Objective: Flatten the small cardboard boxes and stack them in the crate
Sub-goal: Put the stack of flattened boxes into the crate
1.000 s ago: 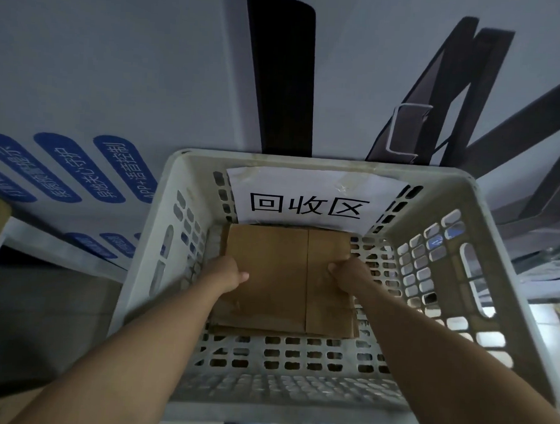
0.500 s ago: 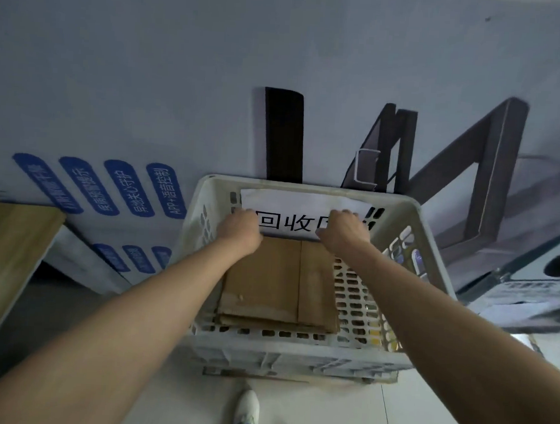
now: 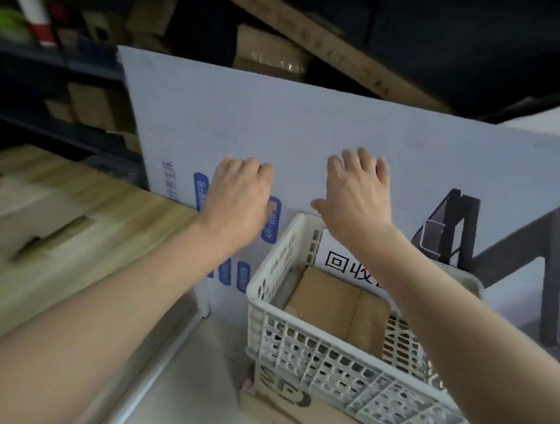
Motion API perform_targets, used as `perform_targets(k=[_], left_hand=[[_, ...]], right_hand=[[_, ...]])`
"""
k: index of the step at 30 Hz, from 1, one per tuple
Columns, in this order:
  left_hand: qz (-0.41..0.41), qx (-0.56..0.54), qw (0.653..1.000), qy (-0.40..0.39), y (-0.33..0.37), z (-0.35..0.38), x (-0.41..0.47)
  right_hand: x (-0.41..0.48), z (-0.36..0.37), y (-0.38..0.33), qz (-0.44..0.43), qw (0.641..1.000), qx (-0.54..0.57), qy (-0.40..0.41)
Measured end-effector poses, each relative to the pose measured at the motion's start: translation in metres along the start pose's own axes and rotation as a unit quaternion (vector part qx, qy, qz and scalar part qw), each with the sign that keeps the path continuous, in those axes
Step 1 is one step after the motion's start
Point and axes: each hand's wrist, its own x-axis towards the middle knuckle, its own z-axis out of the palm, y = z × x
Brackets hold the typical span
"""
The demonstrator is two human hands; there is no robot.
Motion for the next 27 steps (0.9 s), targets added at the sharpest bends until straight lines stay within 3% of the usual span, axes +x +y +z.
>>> perform_targets(k=[5, 9, 19, 27], left_hand=[[-0.056, 0.032, 0.995, 0.078, -0.060, -0.058, -0.043], [-0.093, 0.057, 0.989, 0.096, -0.120, -0.086, -0.091], [-0.148, 0.108, 0.982, 0.047, -0.328, -0.135, -0.235], [-0.144, 0.078, 0.986, 0.013, -0.438, -0.115, -0.266]], right_hand=[[0.003, -0.048, -0.073, -0.055, 0.997, 0.015, 0.061], [0.005, -0.073, -0.154, -0.097, 0.991, 0.024, 0.093], [-0.019, -0.106, -0.410, -0.148, 0.981, 0.060, 0.106], [-0.007, -0.098, -0.513, -0.126, 0.988, 0.036, 0.086]])
